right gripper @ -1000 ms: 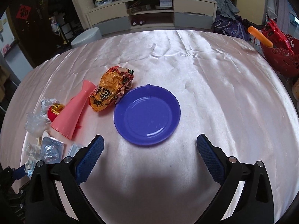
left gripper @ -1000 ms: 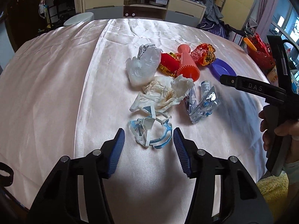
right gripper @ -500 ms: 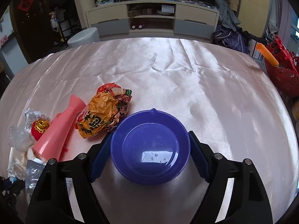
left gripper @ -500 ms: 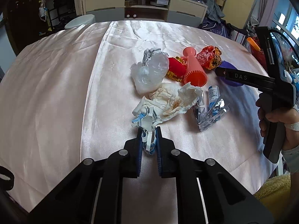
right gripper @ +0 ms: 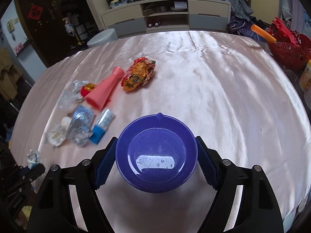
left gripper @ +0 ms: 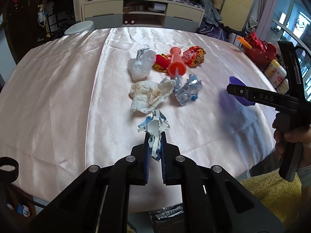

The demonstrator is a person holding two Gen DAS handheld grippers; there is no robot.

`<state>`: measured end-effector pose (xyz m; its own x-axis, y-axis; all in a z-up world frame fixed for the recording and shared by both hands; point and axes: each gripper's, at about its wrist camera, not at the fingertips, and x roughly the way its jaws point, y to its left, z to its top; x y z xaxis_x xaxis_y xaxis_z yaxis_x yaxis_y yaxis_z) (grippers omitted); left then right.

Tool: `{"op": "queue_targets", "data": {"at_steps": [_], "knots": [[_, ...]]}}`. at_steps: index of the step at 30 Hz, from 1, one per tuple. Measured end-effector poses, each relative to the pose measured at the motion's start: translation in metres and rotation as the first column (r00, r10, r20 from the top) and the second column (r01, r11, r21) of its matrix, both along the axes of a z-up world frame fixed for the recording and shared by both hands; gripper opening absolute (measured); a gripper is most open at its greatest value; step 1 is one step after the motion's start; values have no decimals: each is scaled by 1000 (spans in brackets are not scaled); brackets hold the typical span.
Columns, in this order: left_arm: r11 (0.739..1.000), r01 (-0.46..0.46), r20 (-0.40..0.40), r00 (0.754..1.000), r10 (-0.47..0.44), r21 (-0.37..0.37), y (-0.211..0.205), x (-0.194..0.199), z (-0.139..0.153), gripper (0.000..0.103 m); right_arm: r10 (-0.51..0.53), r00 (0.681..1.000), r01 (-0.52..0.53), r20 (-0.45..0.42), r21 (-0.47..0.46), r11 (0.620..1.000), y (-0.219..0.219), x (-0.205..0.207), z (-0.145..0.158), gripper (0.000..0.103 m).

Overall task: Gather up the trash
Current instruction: 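Lower the wrapper and blue plate into the black bin and open both tools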

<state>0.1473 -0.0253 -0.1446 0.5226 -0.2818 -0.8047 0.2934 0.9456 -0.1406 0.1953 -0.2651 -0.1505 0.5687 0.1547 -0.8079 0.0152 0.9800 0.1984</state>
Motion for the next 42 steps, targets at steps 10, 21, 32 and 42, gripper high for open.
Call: {"op": "queue_targets", "data": {"at_steps": [10,21,32,42], "knots": [[1000,12,4,1000,-12,7,-2,-73,0,8,48,998,-50,40,56,997,23,-99,22,79],[999,40,-46,998,-40,8,-4,-138,-28,8,91,996,-91,-24,11,996,52,-167,-18,79],[997,76,-191,979,-70,21,-17,-158,-89,8,86,976,-63,-202,114,991,54,-180,-86,79],[995,88,-238,968,-77,38,-23,-155,-104,27,95,970,-65,-224,139,988,59,-176,-93,80]]}}
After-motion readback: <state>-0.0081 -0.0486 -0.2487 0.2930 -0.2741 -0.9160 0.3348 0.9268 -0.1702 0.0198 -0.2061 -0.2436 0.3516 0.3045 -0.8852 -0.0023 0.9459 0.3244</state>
